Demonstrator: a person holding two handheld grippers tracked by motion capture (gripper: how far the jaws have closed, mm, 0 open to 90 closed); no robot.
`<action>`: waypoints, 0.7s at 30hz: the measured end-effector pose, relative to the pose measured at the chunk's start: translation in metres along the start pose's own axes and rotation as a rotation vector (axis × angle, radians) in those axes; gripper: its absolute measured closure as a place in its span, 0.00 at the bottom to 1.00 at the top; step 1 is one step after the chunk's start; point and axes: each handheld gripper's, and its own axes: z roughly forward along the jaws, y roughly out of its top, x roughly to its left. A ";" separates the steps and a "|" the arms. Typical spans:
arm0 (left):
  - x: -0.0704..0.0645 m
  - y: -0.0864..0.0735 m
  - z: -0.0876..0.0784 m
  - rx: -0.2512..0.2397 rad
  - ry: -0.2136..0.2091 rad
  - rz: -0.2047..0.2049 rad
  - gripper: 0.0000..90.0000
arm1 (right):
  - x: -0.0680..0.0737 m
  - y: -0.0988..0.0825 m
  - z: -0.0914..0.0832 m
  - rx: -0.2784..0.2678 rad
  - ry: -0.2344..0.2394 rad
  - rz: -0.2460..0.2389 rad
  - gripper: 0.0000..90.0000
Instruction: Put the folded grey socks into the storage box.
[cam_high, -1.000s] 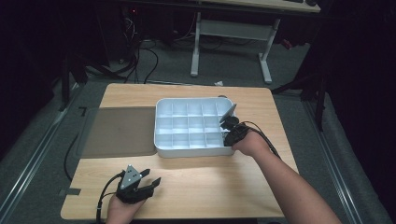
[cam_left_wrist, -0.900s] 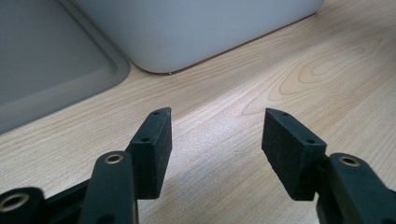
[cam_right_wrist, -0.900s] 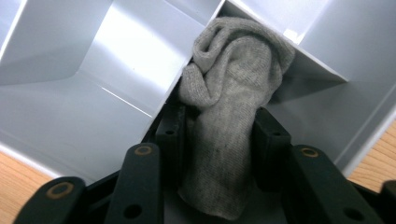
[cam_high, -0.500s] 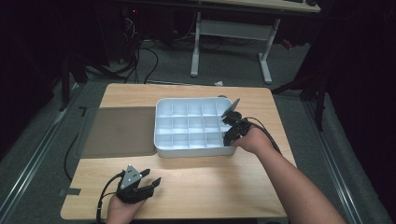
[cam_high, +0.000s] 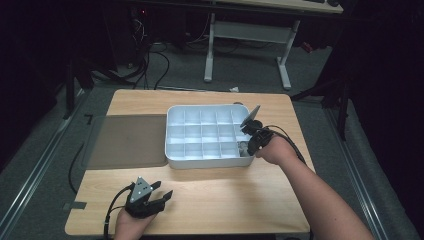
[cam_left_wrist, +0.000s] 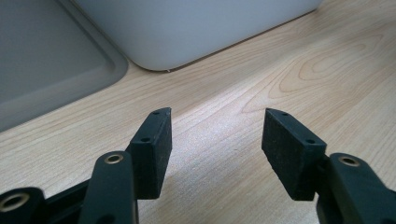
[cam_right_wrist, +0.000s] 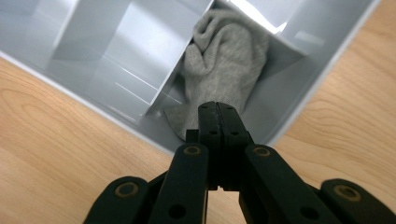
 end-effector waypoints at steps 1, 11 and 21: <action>0.000 0.000 0.000 0.000 0.000 -0.001 0.48 | 0.001 0.000 0.008 0.014 0.001 0.000 1.00; 0.000 0.000 0.000 -0.006 -0.002 -0.007 0.48 | 0.003 0.002 0.026 0.033 0.011 0.020 1.00; 0.001 0.000 0.000 -0.003 -0.001 -0.007 0.48 | 0.003 0.004 0.033 0.036 0.026 0.044 0.98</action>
